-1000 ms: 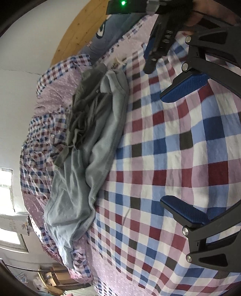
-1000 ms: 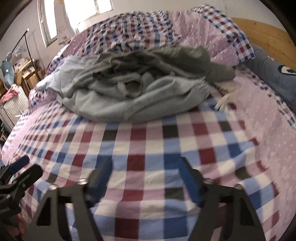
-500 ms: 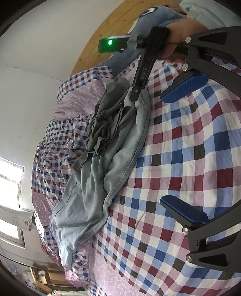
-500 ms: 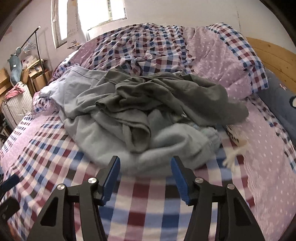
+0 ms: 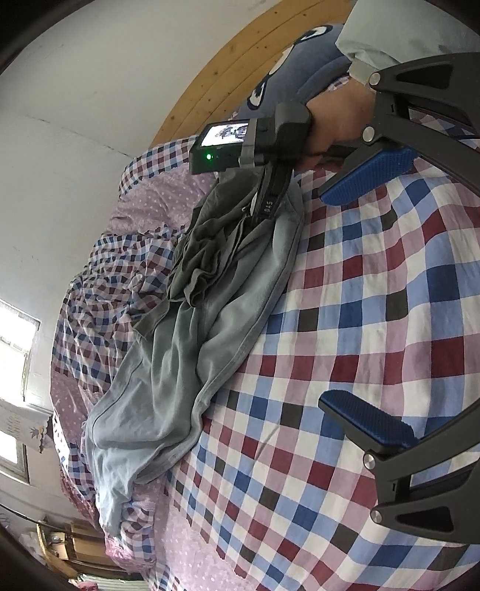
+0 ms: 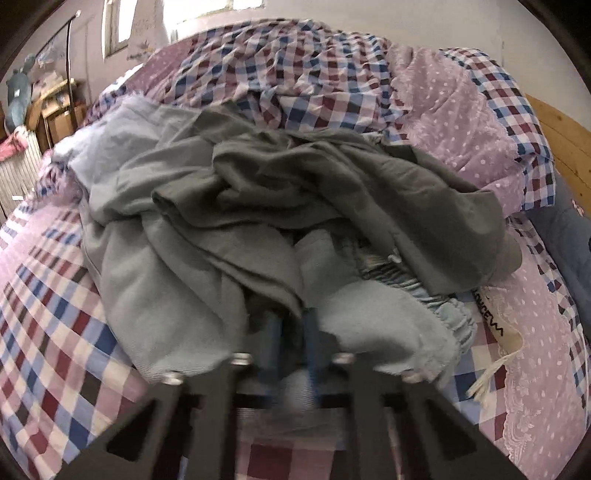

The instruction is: Fold clothes

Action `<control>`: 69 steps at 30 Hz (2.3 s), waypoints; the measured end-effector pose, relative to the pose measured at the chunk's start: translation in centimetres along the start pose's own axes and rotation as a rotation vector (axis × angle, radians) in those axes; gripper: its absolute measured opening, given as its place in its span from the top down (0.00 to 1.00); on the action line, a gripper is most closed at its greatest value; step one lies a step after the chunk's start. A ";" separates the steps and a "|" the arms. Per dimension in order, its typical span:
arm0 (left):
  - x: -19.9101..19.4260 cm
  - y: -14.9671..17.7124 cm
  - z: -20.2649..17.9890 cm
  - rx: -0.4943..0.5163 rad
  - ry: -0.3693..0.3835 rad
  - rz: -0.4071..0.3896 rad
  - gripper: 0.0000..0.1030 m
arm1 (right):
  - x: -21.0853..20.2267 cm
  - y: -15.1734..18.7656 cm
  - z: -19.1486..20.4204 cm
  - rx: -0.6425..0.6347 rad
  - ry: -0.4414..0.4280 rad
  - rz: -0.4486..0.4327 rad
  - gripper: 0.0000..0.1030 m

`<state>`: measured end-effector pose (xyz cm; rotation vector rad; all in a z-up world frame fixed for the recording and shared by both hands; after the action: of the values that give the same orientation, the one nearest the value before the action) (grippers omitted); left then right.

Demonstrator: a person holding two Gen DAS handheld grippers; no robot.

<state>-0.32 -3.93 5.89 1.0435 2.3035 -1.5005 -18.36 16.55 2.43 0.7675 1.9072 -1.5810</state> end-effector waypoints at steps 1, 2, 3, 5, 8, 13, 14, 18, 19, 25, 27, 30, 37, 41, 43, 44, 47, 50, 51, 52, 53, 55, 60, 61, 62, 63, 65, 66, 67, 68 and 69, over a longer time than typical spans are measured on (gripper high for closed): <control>0.0 0.0 0.1 -0.004 0.003 0.001 0.01 | -0.1 0.0 0.3 -0.009 0.006 -0.007 0.98; 0.0 0.0 0.1 -0.008 0.005 0.002 0.01 | -0.4 0.0 0.4 -0.013 0.005 -0.017 0.99; -0.1 -0.1 0.2 -0.019 0.013 0.000 0.01 | -0.9 0.0 0.4 -0.012 -0.003 -0.031 0.99; -0.3 -0.3 0.6 -0.047 0.027 -0.008 0.01 | -2.3 0.0 0.4 -0.008 -0.026 -0.063 0.99; -0.7 -0.6 1.1 -0.075 0.041 -0.023 0.01 | -5.2 0.1 0.2 0.012 -0.076 -0.115 1.00; -1.1 -0.9 2.1 -0.159 0.109 -0.042 0.01 | -10.1 1.0 0.7 0.045 -0.204 -0.158 1.00; -1.2 -1.0 2.4 -0.186 0.125 -0.044 0.01 | -10.8 1.3 0.9 0.040 -0.209 -0.161 1.00; -1.3 -1.1 2.9 -0.239 0.138 -0.049 0.01 | -10.9 2.1 0.7 0.037 -0.175 -0.128 1.00; -1.4 -1.1 2.9 -0.240 0.140 -0.050 0.01 | -10.3 2.1 0.3 0.042 -0.147 -0.115 0.98; -1.5 -1.4 2.9 -0.234 0.130 -0.061 0.01 | -7.1 1.4 -1.6 0.081 -0.083 -0.076 0.52; -1.2 -1.2 3.2 -0.254 0.134 -0.054 0.01 | -6.2 0.8 -1.4 0.057 -0.062 -0.071 0.52; -0.8 -1.1 3.7 -0.271 0.135 -0.045 0.01 | -5.1 -0.1 -1.1 0.047 -0.045 -0.064 0.52; -0.6 -1.0 4.1 -0.294 0.138 -0.041 0.01 | -0.6 -1.6 0.4 -0.008 0.018 0.008 0.59; -0.4 -0.9 4.1 -0.297 0.145 -0.034 0.01 | 1.2 -1.9 1.1 -0.006 0.011 0.028 0.88; -0.4 -0.9 4.1 -0.299 0.150 -0.034 0.01 | 1.3 -2.0 1.2 0.007 0.005 0.023 0.95; -0.4 -0.9 4.0 -0.301 0.153 -0.034 0.01 | 1.0 -2.0 1.1 0.018 -0.002 0.012 0.96; -0.4 -0.9 4.0 -0.305 0.162 -0.034 0.01 | -0.2 -2.2 0.6 0.054 -0.036 -0.024 0.98; -0.4 -1.0 3.9 -0.309 0.171 -0.034 0.01 | -2.5 -2.7 0.6 0.066 -0.104 -0.075 0.99; -0.4 -1.0 3.9 -0.310 0.174 -0.034 0.01 | -3.6 -2.9 0.8 0.063 -0.129 -0.096 0.99; -0.4 -1.0 3.9 -0.312 0.176 -0.034 0.01 | -4.8 -3.2 1.1 0.058 -0.154 -0.118 0.99; -0.4 -1.0 4.0 -0.319 0.183 -0.037 0.01 | -5.9 -3.4 1.4 0.056 -0.173 -0.135 0.99; -0.6 -1.1 4.1 -0.329 0.196 -0.045 0.01 | -8.4 -3.9 2.1 0.050 -0.222 -0.169 0.99; -1.3 -1.6 4.8 -0.375 0.248 -0.072 0.01 | -15.6 -3.7 4.1 0.043 -0.344 -0.258 0.99; -1.4 -1.7 4.9 -0.387 0.261 -0.078 0.01 | -16.8 -3.4 4.2 0.051 -0.363 -0.268 0.99; -1.6 -1.7 5.2 -0.409 0.284 -0.083 0.01 | -18.0 -2.9 4.0 0.067 -0.385 -0.277 0.99; -1.7 -1.8 5.5 -0.432 0.308 -0.088 0.01 | -19.1 -2.3 3.7 0.090 -0.410 -0.281 0.99; -1.9 -1.8 5.7 -0.465 0.348 -0.090 0.01 | -21.1 -0.7 2.8 0.154 -0.448 -0.278 0.99; -1.9 -1.8 5.7 -0.474 0.364 -0.087 0.01 | -22.0 0.3 2.4 0.185 -0.468 -0.275 0.99; -1.9 -1.8 5.7 -0.484 0.380 -0.084 0.01 | -22.8 1.5 2.0 0.216 -0.489 -0.272 0.99; -1.9 -1.8 5.7 -0.493 0.396 -0.081 0.01 | -23.6 2.8 1.7 0.246 -0.510 -0.268 0.99; -1.9 -1.8 5.7 -0.503 0.412 -0.078 0.01 | -23.9 4.1 1.7 0.263 -0.523 -0.248 0.99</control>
<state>-1.25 -10.13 5.47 1.1973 2.8091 -0.6913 1.26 13.45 16.54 0.1793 1.4684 -1.9745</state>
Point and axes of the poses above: each gripper's, at about its wrist camera, not at the fingertips, and x roughly the way its jaws point, z to its left, y to its underside, the point moved 3 cm from there along x, roughly the way its jaws point, and after that the axes turned 8 degrees about y, right-handed, at the moved point
